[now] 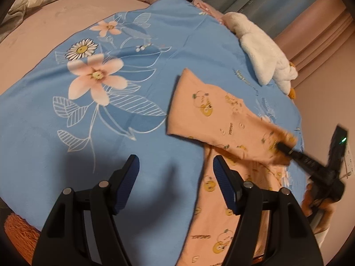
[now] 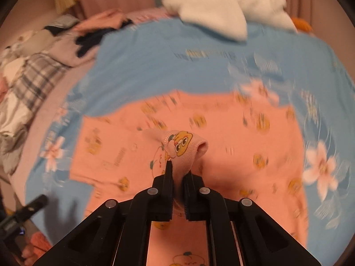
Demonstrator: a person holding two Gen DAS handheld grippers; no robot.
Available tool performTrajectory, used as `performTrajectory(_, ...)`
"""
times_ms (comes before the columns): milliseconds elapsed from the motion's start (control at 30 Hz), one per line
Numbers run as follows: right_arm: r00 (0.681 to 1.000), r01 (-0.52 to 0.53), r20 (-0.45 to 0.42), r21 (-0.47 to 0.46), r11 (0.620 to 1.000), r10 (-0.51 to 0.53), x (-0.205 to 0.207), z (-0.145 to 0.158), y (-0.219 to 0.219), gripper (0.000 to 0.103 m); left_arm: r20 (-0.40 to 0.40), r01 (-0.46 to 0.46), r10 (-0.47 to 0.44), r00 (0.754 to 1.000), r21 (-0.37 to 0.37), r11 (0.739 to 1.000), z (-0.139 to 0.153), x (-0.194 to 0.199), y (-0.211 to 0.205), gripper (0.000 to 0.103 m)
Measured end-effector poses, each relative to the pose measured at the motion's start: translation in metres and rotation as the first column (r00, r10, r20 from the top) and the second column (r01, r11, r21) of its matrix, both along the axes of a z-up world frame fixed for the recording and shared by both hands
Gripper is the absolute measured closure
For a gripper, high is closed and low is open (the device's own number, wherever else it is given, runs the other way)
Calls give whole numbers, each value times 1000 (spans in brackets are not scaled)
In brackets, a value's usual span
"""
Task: Fold small clothes
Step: 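Grasp a leg end of the onesie with the right gripper and lift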
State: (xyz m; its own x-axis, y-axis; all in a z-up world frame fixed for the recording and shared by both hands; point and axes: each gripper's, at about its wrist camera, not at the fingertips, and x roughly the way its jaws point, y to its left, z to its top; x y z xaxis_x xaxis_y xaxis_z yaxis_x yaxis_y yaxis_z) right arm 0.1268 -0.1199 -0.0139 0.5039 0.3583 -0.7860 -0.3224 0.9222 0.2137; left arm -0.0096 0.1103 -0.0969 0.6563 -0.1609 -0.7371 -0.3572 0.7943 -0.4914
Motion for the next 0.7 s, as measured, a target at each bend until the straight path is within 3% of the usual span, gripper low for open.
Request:
performTrajectory(133, 993, -45, 111, 20, 999, 42, 7, 48, 0, 95, 16, 9, -9, 1000, 18, 1000, 9, 0, -3, 31)
performTrajectory(267, 985, -68, 160, 9, 998, 65, 17, 77, 9, 95, 20, 1, -1, 1000, 30, 1000, 11, 1, -2, 31)
performTrajectory(500, 978, -50, 200, -3, 999, 50, 27, 94, 3, 95, 10, 0, 0, 1000, 40, 999, 12, 5, -2, 31)
performTrajectory(700, 987, -16, 163, -3, 1000, 17, 38, 85, -11, 95, 1, 15, -15, 1000, 50, 999, 11, 13, -5, 31)
